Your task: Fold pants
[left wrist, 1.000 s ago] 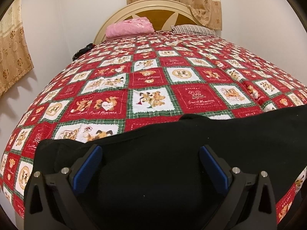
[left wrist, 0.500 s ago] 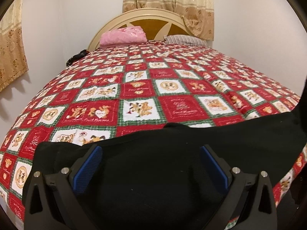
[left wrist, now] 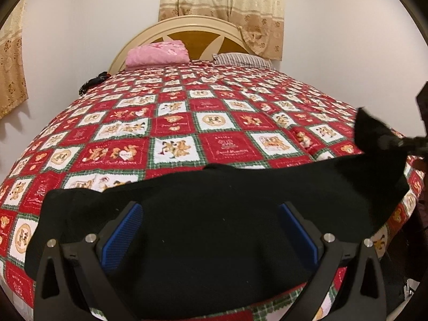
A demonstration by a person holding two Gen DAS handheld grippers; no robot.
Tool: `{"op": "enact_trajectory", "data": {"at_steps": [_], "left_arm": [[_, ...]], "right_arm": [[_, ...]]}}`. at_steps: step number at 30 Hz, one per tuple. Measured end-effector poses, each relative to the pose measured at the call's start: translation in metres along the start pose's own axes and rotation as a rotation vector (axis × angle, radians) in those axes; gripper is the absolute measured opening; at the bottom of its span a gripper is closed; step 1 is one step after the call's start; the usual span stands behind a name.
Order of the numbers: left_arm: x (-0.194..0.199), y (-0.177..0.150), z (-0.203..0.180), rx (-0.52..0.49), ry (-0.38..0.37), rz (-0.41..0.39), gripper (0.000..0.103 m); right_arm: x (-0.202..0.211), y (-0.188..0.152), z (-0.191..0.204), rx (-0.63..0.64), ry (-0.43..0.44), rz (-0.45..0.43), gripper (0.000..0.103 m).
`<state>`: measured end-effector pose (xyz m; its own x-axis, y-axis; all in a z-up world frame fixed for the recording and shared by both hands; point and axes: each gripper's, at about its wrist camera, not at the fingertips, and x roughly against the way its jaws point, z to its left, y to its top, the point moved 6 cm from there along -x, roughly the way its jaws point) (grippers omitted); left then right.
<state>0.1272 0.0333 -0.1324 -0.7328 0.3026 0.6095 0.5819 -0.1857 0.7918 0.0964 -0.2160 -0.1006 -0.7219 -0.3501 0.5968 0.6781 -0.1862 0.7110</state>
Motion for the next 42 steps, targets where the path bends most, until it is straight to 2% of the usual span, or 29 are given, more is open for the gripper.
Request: {"op": "enact_trajectory", "data": {"at_steps": [2, 6, 13, 16, 18, 20, 23, 28, 30, 35, 38, 39, 40, 41, 42], "left_arm": [[0.0, -0.003, -0.004, -0.003, -0.01, 0.007, 0.103], [-0.001, -0.009, -0.014, -0.011, -0.03, 0.024, 0.103], [-0.007, -0.012, -0.045, -0.054, -0.081, 0.049, 0.103], [-0.01, -0.008, -0.06, -0.07, -0.111, 0.051, 0.103], [-0.011, -0.005, -0.073, -0.083, -0.139, 0.053, 0.103], [-0.013, -0.002, -0.086, -0.092, -0.173, 0.054, 0.103], [-0.02, 0.001, -0.106, -0.109, -0.222, 0.061, 0.101], [-0.04, 0.002, -0.14, -0.12, -0.312, 0.128, 0.077], [-0.045, 0.002, -0.15, -0.12, -0.332, 0.153, 0.076], [-0.055, 0.004, -0.162, -0.086, -0.371, 0.192, 0.073], [-0.06, 0.001, -0.167, -0.089, -0.379, 0.216, 0.054], [-0.061, 0.001, -0.168, -0.088, -0.39, 0.221, 0.042], [-0.061, -0.001, -0.169, -0.09, -0.397, 0.223, 0.025], [-0.061, -0.001, -0.17, -0.093, -0.402, 0.227, 0.016], [-0.061, -0.002, -0.171, -0.094, -0.414, 0.233, 0.014]], "right_arm": [[-0.018, -0.007, 0.007, 0.021, 0.003, 0.029, 0.011], [-0.05, -0.029, 0.021, 0.124, -0.046, 0.104, 0.012], [-0.066, -0.052, 0.025, 0.198, -0.057, 0.156, 0.012], [-0.065, -0.058, 0.03, 0.228, -0.046, 0.174, 0.02], [-0.055, -0.057, 0.033, 0.218, -0.007, 0.165, 0.041], [-0.037, -0.053, 0.031, 0.198, 0.034, 0.14, 0.041], [-0.008, -0.048, 0.021, 0.182, 0.038, 0.084, 0.041], [0.033, -0.04, -0.023, 0.096, -0.041, -0.026, 0.042], [0.041, -0.04, -0.035, 0.078, -0.075, -0.06, 0.042], [0.05, -0.039, -0.048, 0.038, -0.072, -0.108, 0.042], [0.051, -0.042, -0.05, 0.046, -0.08, -0.122, 0.042], [0.052, -0.042, -0.051, 0.047, -0.079, -0.124, 0.042], [0.053, -0.042, -0.052, 0.047, -0.079, -0.129, 0.042], [0.052, -0.042, -0.052, 0.046, -0.079, -0.132, 0.042], [0.053, -0.042, -0.054, 0.045, -0.08, -0.136, 0.042]]}}
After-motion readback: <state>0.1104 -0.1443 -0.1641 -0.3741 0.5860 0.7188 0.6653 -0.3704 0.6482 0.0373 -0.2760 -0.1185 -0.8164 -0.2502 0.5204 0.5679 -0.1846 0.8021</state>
